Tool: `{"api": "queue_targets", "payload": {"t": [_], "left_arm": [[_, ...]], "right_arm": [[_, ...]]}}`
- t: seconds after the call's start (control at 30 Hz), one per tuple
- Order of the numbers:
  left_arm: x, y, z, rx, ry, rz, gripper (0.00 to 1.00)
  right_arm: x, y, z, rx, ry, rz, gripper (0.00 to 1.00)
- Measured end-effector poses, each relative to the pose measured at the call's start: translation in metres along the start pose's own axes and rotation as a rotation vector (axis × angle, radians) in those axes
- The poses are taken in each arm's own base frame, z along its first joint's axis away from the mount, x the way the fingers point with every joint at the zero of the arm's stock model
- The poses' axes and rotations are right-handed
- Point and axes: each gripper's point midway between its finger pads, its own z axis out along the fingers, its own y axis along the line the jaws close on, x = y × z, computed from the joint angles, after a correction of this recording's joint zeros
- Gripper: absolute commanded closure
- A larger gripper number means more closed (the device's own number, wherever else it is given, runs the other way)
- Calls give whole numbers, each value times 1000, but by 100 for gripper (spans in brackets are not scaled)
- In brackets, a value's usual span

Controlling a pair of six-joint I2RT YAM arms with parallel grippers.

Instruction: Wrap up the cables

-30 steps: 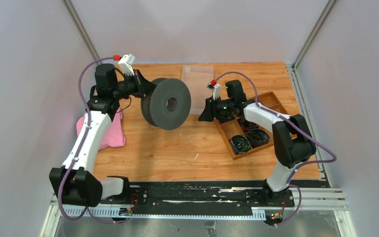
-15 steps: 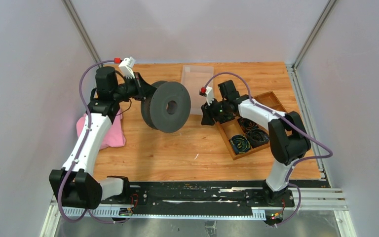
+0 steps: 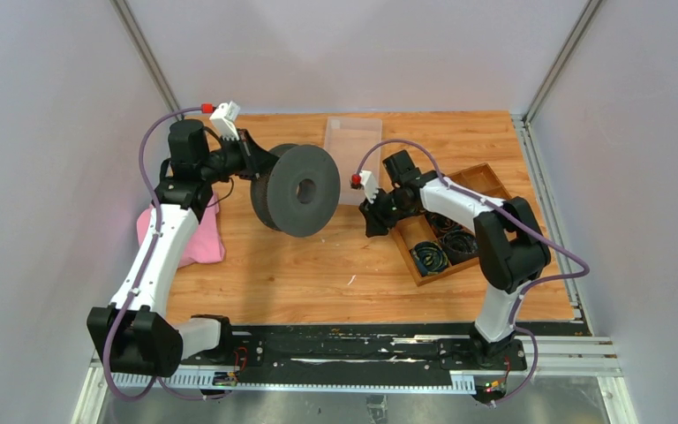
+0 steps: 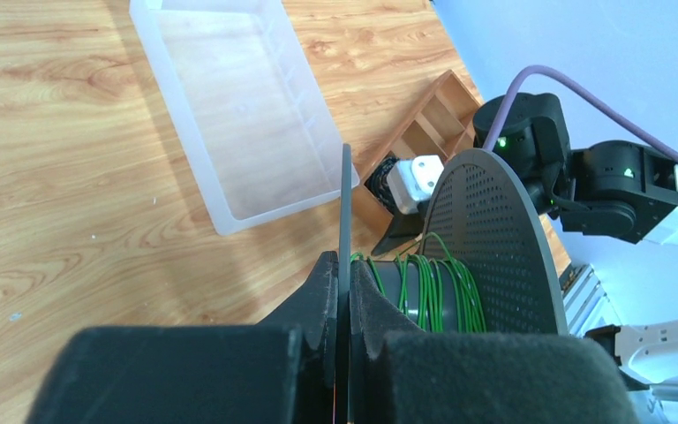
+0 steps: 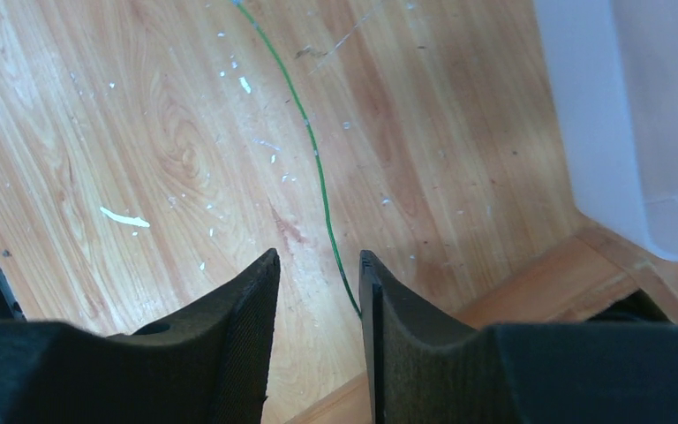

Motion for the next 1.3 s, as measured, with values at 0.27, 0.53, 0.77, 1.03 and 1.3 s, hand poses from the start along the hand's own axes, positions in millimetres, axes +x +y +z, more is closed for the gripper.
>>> {"api": "queue_targets", "payload": {"t": [0.27, 0.53, 0.77, 1.03, 1.3], "left_arm": [[-6, 17, -2, -89, -33, -30, 100], [-21, 64, -14, -385, -124, -94, 100], [-40, 92, -33, -577, -226, -76, 100], [-50, 97, -36, -674, -274, 61, 100], [-21, 90, -23, -650, -181, 228, 100]], "right_arm": [[14, 10, 5, -20, 53, -36, 99], [1, 73, -13, -93, 34, -137, 99], [-72, 161, -51, -236, -108, -332, 99], [-159, 205, -111, -289, -289, -405, 99], [-228, 201, -176, -130, -455, -404, 99]]}}
